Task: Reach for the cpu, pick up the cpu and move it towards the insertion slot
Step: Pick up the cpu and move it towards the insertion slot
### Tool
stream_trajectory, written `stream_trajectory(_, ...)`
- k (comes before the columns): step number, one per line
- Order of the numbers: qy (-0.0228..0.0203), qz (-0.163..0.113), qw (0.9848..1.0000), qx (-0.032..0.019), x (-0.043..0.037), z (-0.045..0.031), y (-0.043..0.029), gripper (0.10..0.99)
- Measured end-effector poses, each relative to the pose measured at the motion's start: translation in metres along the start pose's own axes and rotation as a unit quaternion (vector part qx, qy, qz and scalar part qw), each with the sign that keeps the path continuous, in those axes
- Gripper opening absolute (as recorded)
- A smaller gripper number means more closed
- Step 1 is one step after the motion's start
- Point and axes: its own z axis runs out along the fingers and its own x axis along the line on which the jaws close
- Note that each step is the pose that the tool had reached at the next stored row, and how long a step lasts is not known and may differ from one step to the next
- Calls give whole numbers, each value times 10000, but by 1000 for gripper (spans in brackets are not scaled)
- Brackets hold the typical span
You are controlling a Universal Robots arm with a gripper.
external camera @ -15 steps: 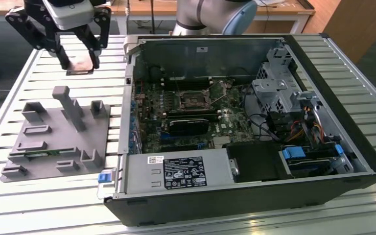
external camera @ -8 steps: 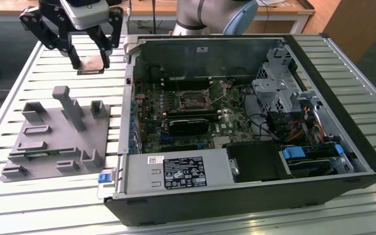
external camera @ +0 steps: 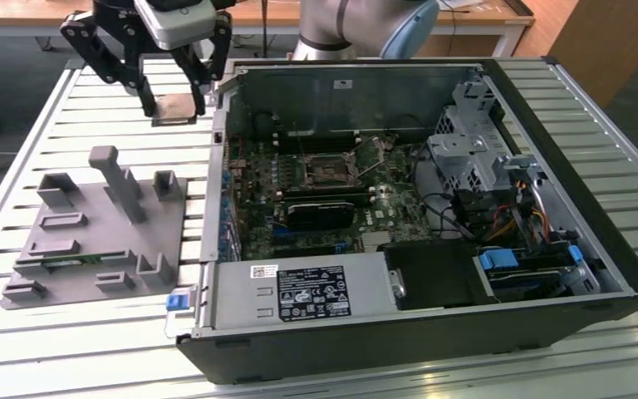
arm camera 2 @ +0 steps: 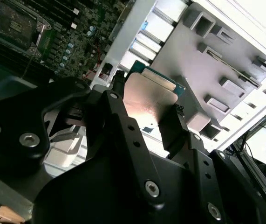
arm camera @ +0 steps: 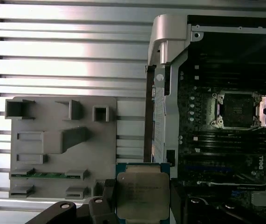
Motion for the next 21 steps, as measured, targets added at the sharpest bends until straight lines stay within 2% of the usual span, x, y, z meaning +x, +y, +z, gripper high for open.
stream_trajectory(13, 0, 0, 10000, 0, -239, 0, 48, 545)
stream_trajectory(21, 0, 0, 10000, 0, -383, 1, 103, 545)
